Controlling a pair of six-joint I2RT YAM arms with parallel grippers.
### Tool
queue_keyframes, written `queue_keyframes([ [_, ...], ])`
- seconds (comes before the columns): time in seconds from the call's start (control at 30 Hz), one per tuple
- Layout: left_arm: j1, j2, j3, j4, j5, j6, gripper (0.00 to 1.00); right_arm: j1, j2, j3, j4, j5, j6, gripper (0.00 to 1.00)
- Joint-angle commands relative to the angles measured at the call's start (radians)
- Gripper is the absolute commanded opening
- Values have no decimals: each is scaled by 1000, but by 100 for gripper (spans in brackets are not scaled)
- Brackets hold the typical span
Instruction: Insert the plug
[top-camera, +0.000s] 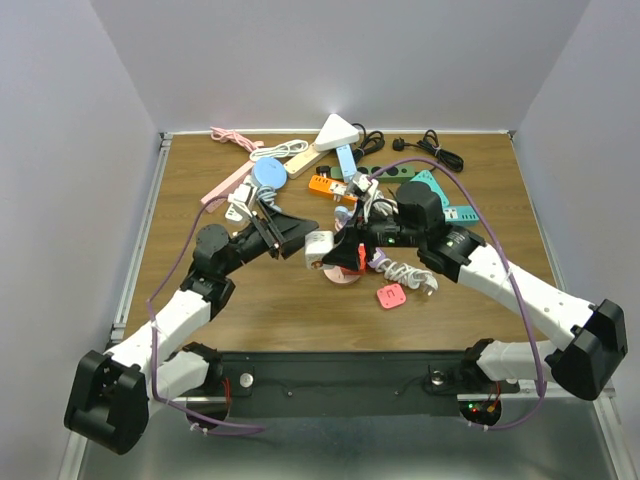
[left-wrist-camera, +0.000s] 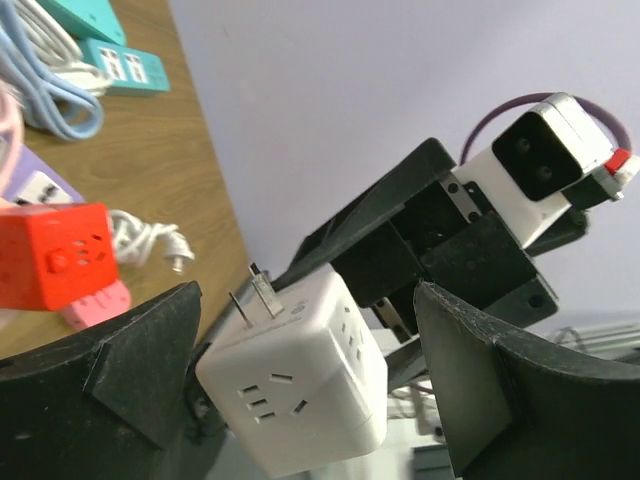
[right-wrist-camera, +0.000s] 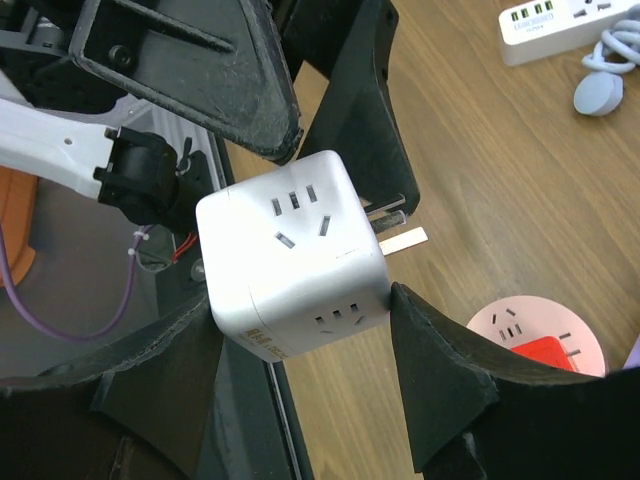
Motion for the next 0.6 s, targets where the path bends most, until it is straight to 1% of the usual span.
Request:
queue_keyframes([
  [0.0, 20, -18, 72, -125, -24, 233, 99, 6, -12, 8, 19, 36, 47, 33],
  [0.2, 28, -14, 83, -165, -59, 383, 99, 0, 15, -13, 13, 58, 82, 33],
  [0.23, 29, -15, 81, -191, -79, 410, 99, -6, 17, -16, 13, 61, 91, 33],
  [0.27, 31, -21, 72, -200, -88, 466, 99, -9, 20, -17, 10, 64, 105, 33],
  [0.43, 39, -127, 28, -205, -139, 633, 99, -49, 38, -10, -47, 58, 122, 33],
  [0.57, 37, -215, 26, -220, -121, 802, 98, -127, 70, 11, -82, -42, 160, 32],
])
